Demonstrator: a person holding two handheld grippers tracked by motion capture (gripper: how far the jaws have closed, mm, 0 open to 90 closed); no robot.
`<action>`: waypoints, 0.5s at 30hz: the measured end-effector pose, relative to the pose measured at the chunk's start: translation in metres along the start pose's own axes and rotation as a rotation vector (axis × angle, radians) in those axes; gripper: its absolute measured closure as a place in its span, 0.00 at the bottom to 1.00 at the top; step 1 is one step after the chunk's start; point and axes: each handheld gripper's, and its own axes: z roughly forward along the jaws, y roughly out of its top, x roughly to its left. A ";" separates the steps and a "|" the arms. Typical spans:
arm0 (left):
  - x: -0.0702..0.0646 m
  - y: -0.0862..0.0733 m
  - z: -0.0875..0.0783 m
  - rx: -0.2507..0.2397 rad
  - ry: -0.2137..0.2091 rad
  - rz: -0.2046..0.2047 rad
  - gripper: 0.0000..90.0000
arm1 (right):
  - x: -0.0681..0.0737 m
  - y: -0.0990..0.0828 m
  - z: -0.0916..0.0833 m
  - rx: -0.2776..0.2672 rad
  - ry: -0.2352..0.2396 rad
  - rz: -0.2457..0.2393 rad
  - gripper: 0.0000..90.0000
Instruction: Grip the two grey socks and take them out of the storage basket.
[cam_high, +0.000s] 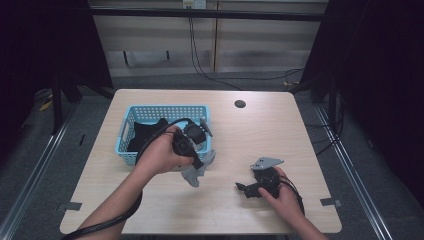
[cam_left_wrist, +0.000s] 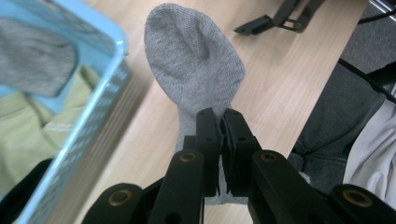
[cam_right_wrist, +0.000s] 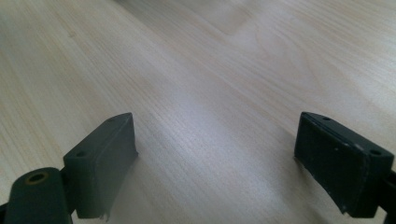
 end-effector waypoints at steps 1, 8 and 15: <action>0.000 0.000 0.000 0.000 0.000 0.000 0.96 | 0.000 0.000 0.000 0.000 0.000 0.000 0.13; -0.021 0.000 0.036 0.014 -0.013 0.048 0.96 | 0.000 0.000 0.000 0.000 0.000 0.001 0.13; -0.022 -0.002 0.070 0.048 -0.039 0.055 0.95 | 0.000 0.000 0.000 0.000 0.000 0.001 0.13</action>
